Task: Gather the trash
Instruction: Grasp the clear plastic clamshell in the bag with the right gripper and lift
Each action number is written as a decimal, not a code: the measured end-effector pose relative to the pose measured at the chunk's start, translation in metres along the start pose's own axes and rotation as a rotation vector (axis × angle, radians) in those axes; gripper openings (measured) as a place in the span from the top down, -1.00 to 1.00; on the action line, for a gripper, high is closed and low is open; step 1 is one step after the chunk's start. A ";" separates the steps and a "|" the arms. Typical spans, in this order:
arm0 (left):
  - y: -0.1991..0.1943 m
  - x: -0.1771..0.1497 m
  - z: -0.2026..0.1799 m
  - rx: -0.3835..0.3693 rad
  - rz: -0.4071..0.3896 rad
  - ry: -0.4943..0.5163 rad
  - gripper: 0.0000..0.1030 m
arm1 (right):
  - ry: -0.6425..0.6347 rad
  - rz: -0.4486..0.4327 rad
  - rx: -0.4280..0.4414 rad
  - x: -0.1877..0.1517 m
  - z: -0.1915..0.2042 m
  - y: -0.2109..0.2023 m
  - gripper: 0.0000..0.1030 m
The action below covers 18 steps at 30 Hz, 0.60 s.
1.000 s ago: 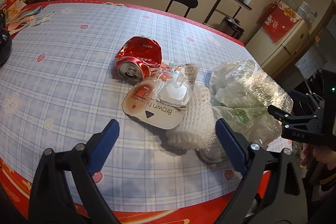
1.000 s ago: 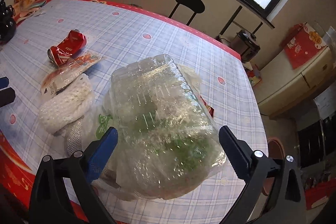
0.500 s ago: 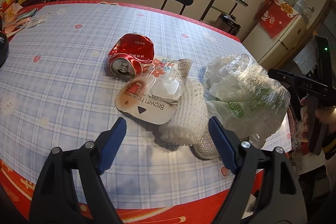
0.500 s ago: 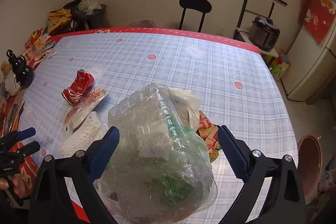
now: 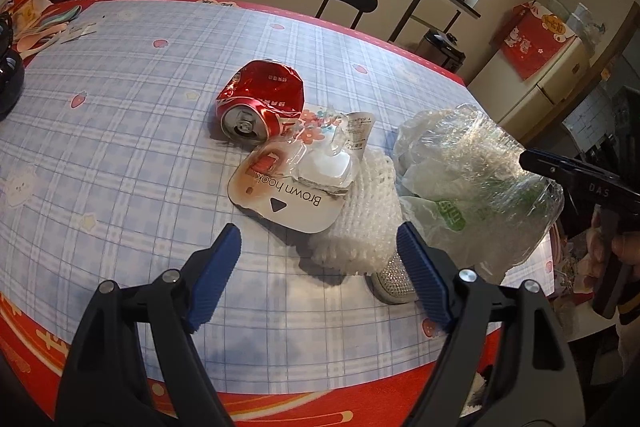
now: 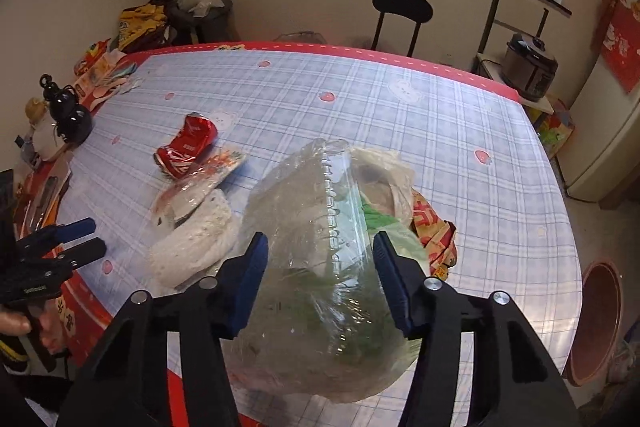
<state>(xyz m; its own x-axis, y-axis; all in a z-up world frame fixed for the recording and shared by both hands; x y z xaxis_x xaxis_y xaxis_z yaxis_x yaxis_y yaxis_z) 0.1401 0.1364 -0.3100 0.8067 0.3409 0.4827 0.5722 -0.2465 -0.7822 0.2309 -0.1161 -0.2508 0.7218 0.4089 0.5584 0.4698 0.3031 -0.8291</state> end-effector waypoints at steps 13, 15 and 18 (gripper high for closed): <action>0.001 -0.005 -0.003 0.000 0.012 0.011 -0.54 | 0.067 0.072 0.149 -0.018 0.028 0.030 0.11; 0.000 -0.005 0.001 0.009 0.012 0.006 -0.54 | 0.055 0.069 0.134 -0.015 0.032 0.036 0.11; -0.001 -0.007 0.005 0.018 0.011 -0.003 -0.53 | 0.079 0.096 0.095 -0.013 0.027 0.050 0.11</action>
<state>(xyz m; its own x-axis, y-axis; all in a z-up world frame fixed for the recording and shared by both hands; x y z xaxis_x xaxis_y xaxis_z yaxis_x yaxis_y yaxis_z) 0.1329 0.1392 -0.3145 0.8126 0.3409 0.4727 0.5604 -0.2344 -0.7944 0.2314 -0.0828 -0.2982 0.8008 0.3720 0.4694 0.3491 0.3469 -0.8705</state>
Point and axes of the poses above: each gripper's, at about its wrist camera, not at the fingertips, and y roughly the way its jaws point, z to its left, x to its top, the point moved 5 cm from there along y, roughly the way its jaws point, and after that the axes turned 7 degrees about -y, right-handed, at the moved point
